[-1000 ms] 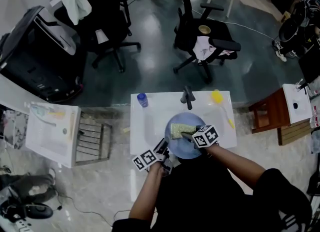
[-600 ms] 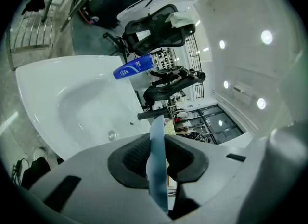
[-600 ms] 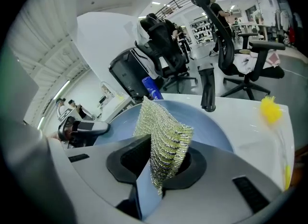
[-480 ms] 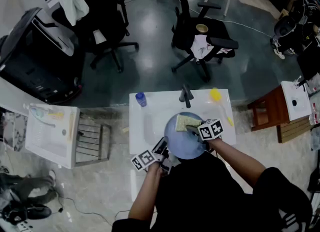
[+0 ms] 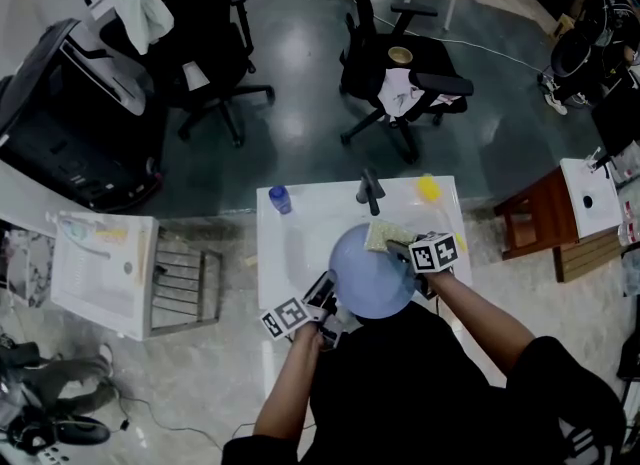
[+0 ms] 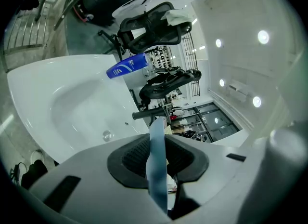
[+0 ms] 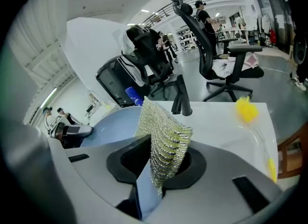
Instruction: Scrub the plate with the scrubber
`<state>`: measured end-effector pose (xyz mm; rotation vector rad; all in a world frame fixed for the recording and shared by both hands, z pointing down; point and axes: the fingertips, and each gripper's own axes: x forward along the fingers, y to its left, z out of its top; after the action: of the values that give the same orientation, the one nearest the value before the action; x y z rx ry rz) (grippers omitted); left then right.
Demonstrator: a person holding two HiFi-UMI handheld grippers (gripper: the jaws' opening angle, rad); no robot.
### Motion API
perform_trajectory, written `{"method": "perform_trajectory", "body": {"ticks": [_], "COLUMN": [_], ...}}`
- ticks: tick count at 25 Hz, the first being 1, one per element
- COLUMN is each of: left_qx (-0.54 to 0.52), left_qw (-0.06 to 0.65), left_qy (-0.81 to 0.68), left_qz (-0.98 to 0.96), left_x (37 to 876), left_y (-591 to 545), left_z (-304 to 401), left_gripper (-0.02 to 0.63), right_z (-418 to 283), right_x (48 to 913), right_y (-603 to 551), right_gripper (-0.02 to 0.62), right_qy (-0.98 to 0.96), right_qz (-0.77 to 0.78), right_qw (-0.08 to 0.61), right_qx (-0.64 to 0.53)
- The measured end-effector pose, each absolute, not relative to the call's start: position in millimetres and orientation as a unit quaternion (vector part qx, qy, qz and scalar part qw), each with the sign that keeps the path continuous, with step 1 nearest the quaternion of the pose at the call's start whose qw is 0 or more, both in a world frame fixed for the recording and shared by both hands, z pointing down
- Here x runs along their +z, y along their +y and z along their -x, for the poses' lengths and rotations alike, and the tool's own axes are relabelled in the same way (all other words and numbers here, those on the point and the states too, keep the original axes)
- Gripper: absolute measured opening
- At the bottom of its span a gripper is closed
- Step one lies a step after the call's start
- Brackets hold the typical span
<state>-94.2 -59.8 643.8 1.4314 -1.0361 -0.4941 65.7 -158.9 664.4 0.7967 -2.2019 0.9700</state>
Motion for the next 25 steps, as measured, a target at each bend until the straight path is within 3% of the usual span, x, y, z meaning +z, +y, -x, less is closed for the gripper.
{"method": "perform_trajectory", "body": {"ticks": [10, 25], "left_qx": [-0.218, -0.237], "left_qw": [0.606, 0.604], "left_qy": [-0.451, -0.455], "left_qz": [-0.617, -0.611], "left_x": [639, 633], "left_y": [-71, -86], "left_z": [99, 108], "left_gripper": [0.091, 0.091], "right_z": [-57, -11], "right_x": [663, 648], "right_y": [-133, -70], "right_gripper": [0.072, 0.072], "right_qy": [-0.808, -0.825], "right_qz": [-0.278, -0.145], "right_qw": [0.251, 0.288], "right_qx": [0.454, 0.464]}}
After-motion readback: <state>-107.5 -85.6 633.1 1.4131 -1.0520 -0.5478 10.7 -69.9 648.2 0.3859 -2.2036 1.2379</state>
